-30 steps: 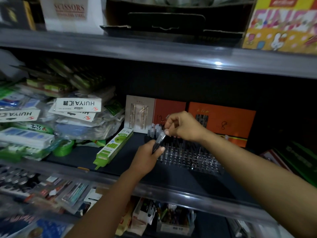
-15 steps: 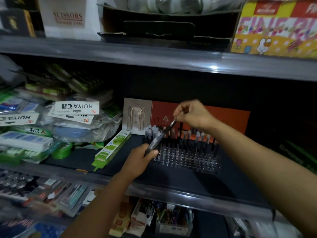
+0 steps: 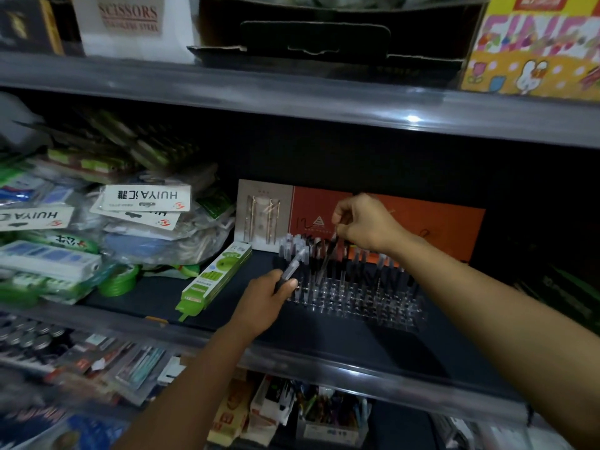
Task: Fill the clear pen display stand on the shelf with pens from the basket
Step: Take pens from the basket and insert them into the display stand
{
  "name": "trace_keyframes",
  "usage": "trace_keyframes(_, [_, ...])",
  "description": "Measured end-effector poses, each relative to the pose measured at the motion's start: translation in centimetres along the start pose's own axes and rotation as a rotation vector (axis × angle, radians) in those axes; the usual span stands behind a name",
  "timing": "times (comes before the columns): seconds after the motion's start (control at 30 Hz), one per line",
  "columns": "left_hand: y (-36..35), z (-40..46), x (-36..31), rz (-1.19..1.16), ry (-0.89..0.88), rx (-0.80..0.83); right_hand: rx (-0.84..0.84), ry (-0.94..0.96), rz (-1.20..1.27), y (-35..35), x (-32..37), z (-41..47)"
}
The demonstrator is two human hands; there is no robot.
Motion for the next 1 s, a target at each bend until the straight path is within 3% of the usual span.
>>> trace_keyframes(0.43, [-0.2,0.4,0.7,-0.021,-0.005,-0.004,0.095,0.055,-0.103,-4.1,0.6,0.8])
trace_keyframes(1.0, [0.0,0.2,0.1,-0.070,-0.029,-0.014,0.122,0.106,-0.062,-5.1,0.4,0.8])
Point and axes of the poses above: each hand's wrist, its own z-axis towards the middle knuckle, its own y-axis out of the back of the hand, x = y × z, the point moved 9 cm from there along z, towards the middle knuckle, and after that the axes turned 11 degrees about -y, right-handed, at the moved point
